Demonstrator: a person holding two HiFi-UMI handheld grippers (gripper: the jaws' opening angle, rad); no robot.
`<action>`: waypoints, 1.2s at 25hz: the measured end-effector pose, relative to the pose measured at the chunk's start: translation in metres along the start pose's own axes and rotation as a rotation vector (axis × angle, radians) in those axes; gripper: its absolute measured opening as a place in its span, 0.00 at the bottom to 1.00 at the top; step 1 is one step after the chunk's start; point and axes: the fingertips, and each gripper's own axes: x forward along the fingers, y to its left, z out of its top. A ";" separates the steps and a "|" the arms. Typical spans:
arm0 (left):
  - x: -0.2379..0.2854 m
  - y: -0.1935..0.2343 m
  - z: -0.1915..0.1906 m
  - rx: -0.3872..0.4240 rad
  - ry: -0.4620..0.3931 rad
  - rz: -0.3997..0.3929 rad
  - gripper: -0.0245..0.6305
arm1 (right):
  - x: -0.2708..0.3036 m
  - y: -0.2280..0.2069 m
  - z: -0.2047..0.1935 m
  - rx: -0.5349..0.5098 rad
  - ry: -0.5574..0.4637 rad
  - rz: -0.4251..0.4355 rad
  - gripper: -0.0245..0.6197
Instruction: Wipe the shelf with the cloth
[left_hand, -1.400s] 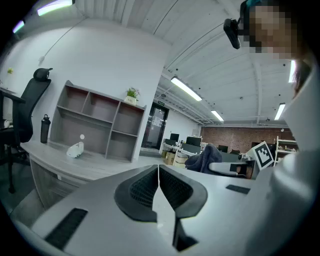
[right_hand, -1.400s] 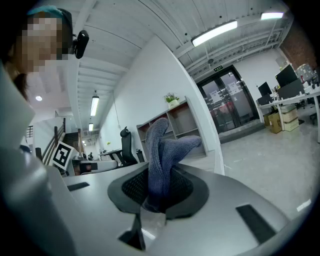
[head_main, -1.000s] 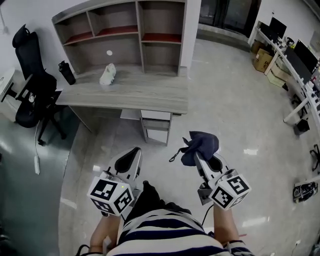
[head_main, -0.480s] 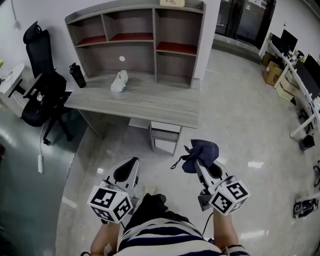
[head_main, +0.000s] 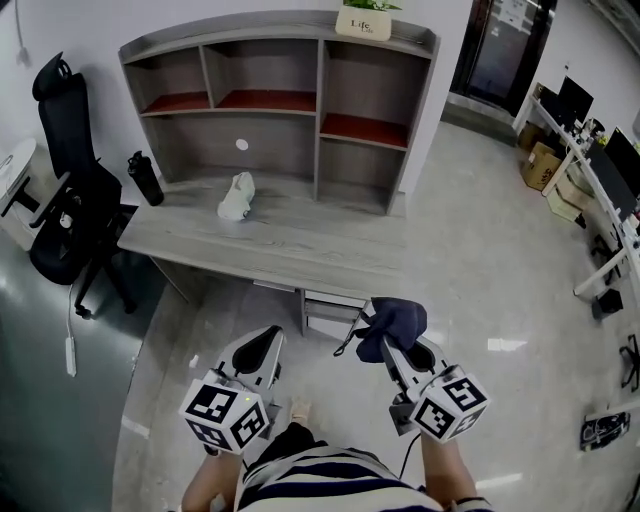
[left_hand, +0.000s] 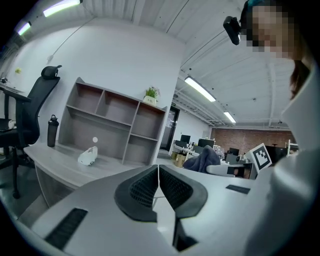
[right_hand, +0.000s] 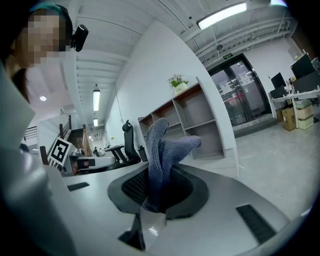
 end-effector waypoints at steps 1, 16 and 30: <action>0.007 0.006 0.003 0.000 0.000 -0.008 0.07 | 0.008 -0.001 0.004 -0.004 -0.001 -0.005 0.16; 0.089 0.082 0.048 -0.009 0.013 -0.163 0.07 | 0.105 -0.015 0.044 -0.048 -0.021 -0.114 0.16; 0.148 0.102 0.085 0.001 -0.034 -0.150 0.07 | 0.174 -0.049 0.107 -0.118 -0.103 -0.047 0.16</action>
